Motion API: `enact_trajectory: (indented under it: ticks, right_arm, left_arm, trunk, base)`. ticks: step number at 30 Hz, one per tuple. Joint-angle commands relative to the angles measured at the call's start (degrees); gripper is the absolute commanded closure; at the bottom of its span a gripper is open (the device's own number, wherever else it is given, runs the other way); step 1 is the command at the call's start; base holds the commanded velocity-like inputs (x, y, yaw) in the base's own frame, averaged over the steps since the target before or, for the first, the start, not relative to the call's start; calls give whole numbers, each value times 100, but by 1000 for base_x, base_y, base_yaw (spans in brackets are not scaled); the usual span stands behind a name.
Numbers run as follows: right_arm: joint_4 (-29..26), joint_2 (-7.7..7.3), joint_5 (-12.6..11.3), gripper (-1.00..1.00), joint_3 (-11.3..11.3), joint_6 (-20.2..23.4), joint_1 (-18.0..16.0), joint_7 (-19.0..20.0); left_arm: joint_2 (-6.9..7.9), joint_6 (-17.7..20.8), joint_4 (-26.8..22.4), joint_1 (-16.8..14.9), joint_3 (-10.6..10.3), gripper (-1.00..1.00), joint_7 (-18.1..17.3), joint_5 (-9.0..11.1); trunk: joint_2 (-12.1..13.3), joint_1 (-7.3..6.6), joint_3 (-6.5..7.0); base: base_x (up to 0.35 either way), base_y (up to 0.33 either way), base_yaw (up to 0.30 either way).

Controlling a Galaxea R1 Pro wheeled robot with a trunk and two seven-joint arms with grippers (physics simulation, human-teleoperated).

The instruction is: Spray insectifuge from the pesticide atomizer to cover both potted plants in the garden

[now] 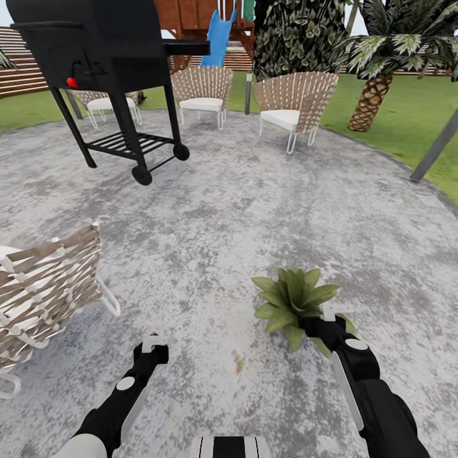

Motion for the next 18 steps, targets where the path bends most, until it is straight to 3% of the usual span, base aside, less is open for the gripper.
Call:
enact_trajectory:
  ticks: [1, 18]
  right_arm:
    - [-6, -2, 23, -100, 3, 32, -3, -1]
    - [-6, -5, 23, -100, 3, 32, -3, -1]
  left_arm:
    - [-1, -17, 2, -1, 5, 100, -7, 4]
    - [-1, -17, 2, 0, 5, 100, 2, 4]
  trunk:
    - [-2, -1, -4]
    - [-2, -1, -4]
  base:
    - [1, 1, -264]
    - [0, 0, -266]
